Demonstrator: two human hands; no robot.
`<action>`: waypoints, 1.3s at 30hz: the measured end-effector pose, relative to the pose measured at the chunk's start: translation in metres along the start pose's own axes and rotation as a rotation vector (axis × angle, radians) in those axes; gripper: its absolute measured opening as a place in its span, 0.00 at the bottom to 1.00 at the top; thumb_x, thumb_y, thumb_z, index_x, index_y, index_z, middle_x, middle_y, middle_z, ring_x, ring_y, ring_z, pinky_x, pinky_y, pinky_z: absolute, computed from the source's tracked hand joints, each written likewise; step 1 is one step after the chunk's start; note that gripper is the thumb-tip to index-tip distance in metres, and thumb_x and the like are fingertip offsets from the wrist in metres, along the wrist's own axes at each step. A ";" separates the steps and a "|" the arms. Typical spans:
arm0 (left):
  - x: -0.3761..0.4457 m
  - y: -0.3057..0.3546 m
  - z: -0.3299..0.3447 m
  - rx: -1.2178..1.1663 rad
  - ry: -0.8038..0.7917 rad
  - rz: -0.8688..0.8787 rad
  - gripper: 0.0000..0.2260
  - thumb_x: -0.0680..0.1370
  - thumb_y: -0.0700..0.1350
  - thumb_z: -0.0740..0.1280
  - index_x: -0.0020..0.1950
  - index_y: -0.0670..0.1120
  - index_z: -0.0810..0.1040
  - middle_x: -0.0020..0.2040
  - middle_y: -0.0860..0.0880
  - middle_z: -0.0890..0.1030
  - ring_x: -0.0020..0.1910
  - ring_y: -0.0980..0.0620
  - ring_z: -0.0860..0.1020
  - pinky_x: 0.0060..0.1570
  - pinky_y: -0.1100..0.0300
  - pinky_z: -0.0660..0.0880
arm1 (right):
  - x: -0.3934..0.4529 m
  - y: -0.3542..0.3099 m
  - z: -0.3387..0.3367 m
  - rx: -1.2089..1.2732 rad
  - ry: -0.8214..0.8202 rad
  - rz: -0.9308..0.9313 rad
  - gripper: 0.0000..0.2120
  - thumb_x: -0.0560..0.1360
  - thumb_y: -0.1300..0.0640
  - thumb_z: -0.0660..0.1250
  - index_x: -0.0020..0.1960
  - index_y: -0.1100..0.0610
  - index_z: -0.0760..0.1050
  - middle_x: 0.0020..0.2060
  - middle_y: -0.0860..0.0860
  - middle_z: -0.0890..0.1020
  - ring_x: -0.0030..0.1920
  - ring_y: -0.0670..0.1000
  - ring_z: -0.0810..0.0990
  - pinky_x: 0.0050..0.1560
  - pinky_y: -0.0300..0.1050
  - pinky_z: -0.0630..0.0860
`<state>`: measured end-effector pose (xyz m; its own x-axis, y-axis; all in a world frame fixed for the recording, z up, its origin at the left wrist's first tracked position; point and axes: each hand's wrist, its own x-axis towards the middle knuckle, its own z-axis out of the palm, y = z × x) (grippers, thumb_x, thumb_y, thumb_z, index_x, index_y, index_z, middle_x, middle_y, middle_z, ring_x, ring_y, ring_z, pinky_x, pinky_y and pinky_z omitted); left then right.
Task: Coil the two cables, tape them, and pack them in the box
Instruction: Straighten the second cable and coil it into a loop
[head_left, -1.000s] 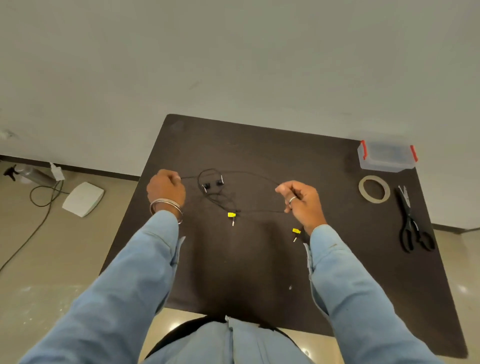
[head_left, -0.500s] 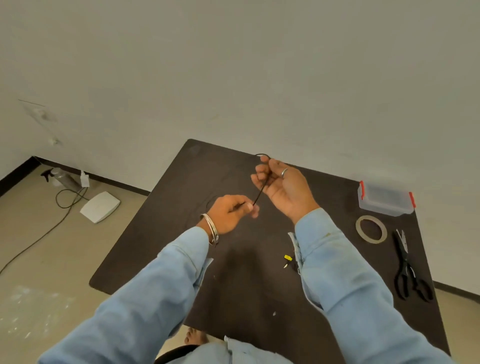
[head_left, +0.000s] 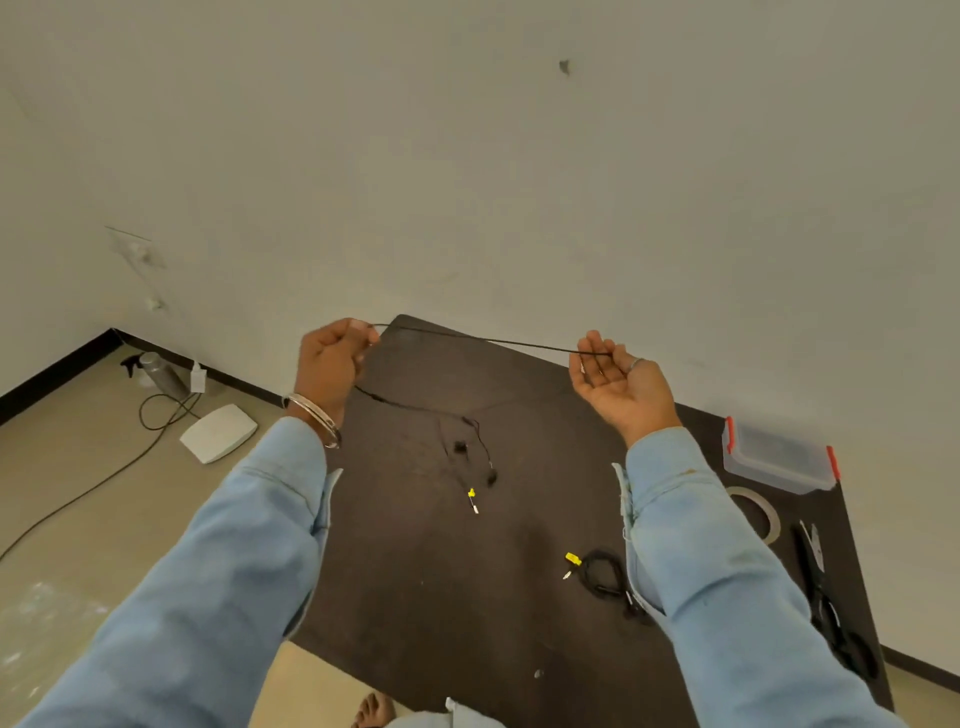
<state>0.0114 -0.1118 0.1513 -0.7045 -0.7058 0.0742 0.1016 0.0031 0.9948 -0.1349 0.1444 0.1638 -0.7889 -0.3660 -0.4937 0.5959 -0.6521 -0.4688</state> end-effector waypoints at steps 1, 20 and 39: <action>0.002 0.005 -0.005 -0.072 0.063 -0.012 0.16 0.80 0.40 0.59 0.33 0.47 0.77 0.22 0.56 0.67 0.21 0.60 0.62 0.21 0.70 0.58 | 0.003 -0.001 -0.001 0.015 0.017 -0.002 0.10 0.82 0.62 0.53 0.47 0.60 0.72 0.44 0.56 0.82 0.45 0.54 0.81 0.46 0.52 0.77; 0.017 -0.029 -0.006 0.916 -0.125 -0.345 0.12 0.76 0.47 0.67 0.49 0.39 0.82 0.49 0.41 0.82 0.47 0.42 0.78 0.51 0.53 0.75 | 0.013 0.008 0.032 -0.208 -0.113 -0.046 0.05 0.78 0.68 0.61 0.46 0.66 0.75 0.40 0.59 0.82 0.39 0.55 0.85 0.50 0.53 0.79; 0.032 0.025 0.083 0.460 -0.493 0.297 0.14 0.80 0.39 0.60 0.37 0.49 0.79 0.24 0.57 0.74 0.24 0.63 0.71 0.31 0.71 0.68 | -0.004 -0.034 0.043 -1.370 -0.401 -0.273 0.12 0.75 0.55 0.68 0.42 0.63 0.82 0.24 0.49 0.72 0.25 0.45 0.65 0.26 0.38 0.64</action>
<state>-0.0666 -0.0757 0.1839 -0.9380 -0.2290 0.2602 0.1089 0.5179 0.8485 -0.1591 0.1393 0.2135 -0.7505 -0.6435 -0.1503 -0.0844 0.3189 -0.9440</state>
